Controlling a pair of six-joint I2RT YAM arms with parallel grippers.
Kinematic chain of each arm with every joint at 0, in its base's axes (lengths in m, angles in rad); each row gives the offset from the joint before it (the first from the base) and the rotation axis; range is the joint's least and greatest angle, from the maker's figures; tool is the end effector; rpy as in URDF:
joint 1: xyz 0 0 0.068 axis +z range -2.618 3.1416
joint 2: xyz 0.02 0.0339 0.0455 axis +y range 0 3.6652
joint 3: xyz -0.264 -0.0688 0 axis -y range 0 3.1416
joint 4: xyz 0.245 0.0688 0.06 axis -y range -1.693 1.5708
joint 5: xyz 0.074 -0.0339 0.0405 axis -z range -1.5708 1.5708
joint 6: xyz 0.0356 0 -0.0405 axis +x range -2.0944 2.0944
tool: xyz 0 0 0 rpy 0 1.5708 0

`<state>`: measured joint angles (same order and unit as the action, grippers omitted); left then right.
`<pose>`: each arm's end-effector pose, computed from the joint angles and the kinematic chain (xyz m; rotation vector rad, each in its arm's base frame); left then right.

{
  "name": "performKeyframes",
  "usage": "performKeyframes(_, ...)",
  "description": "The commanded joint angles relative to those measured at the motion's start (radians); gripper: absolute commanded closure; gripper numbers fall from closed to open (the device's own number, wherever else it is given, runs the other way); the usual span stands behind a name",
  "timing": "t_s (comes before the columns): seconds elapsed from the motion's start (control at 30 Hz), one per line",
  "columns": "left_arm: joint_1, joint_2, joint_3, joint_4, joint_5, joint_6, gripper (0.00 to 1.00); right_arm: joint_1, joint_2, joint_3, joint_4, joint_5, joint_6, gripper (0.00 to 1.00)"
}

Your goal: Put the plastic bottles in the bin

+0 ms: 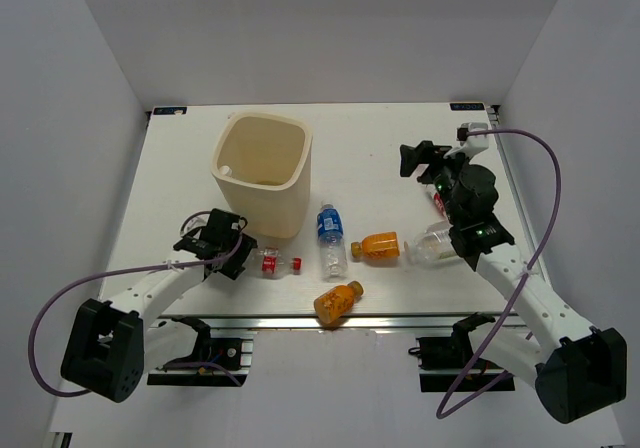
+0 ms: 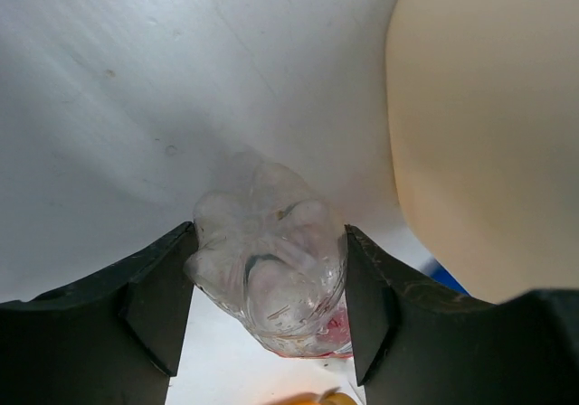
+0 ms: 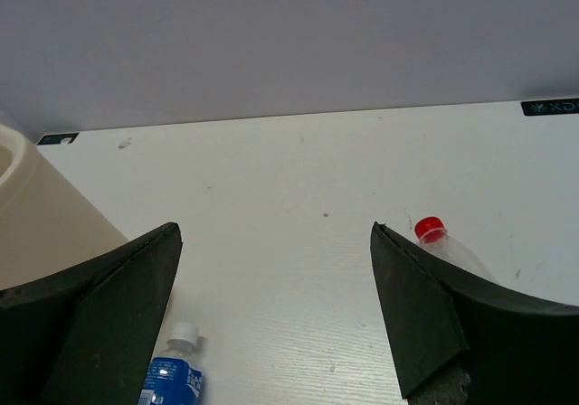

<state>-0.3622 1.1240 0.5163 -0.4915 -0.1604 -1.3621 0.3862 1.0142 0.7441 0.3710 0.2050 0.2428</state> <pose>0.1805 -0.0623 0.1637 -1.3370 2.3392 -0.3505 0.2259 0.0840 0.3411 0.0617 1.4810 0.3600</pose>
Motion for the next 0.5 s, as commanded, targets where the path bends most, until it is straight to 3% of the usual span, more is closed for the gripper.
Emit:
performKeyframes(0.0, -0.004, -0.013, 0.037, -0.114, -0.086, 0.023, 0.77, -0.010, -0.037, -0.023, 0.002, 0.091, 0.023, 0.11)
performKeyframes(0.07, -0.004, -0.061, 0.063, -0.180, -0.157, 0.023, 0.82, -0.013, -0.048, -0.031, 0.000, 0.094, 0.023, 0.10)
performKeyframes(0.23, -0.004, -0.190, 0.235, -0.574, -0.445, -0.112, 0.99, -0.020, -0.057, -0.035, -0.006, 0.094, 0.023, 0.11)
performKeyframes(0.3, -0.004, -0.234, 0.301, -0.758, -0.602, -0.226, 1.00, -0.021, -0.055, -0.035, -0.007, 0.093, 0.018, 0.11)
performKeyframes(0.4, -0.004, -0.254, 0.444, -0.895, -0.761, -0.297, 1.00, -0.023, -0.057, -0.035, -0.010, 0.086, 0.018, 0.11)
performKeyframes(0.47, -0.001, -0.245, 0.573, -0.921, -0.829, -0.269, 1.00, -0.023, -0.054, -0.034, -0.010, 0.077, 0.016, 0.11)
